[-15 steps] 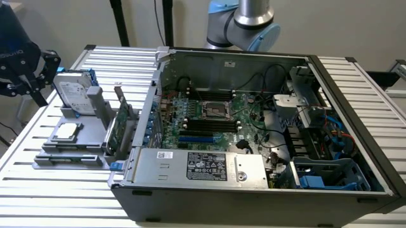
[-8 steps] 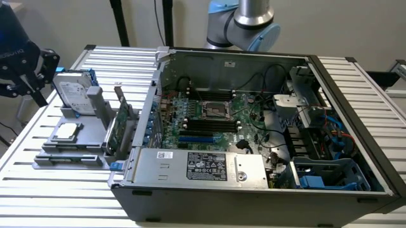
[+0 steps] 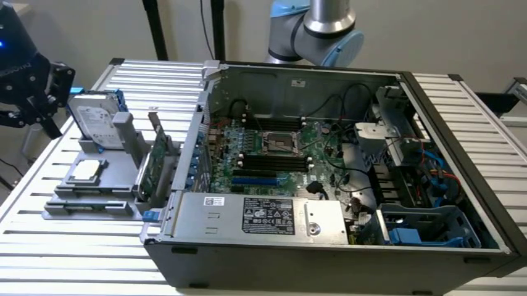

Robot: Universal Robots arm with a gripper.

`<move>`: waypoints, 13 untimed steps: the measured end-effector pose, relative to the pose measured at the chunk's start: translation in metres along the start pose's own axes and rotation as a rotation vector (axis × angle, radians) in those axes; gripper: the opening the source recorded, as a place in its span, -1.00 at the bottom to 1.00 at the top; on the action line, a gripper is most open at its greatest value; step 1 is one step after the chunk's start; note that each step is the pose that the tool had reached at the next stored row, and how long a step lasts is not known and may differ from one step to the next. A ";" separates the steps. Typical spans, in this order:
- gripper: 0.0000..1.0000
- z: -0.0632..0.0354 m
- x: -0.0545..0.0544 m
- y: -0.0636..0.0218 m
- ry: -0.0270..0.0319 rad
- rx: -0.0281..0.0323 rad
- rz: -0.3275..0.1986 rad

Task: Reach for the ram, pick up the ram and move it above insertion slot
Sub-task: 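Pick up the ram and move it above insertion slot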

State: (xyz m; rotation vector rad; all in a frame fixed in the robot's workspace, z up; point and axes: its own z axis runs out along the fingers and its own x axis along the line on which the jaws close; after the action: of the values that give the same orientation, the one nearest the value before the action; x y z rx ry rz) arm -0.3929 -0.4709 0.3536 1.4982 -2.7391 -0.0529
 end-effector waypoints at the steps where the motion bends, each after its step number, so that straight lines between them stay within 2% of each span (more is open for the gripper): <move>1: -0.79 0.0000 0.000 0.0000 0.0006 0.0001 -0.018; 13: -0.79 0.0000 0.000 0.0000 0.0091 0.0003 -0.237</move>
State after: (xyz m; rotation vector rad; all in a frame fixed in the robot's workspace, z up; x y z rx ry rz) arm -0.3928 -0.4709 0.3536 1.8093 -2.5398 -0.0488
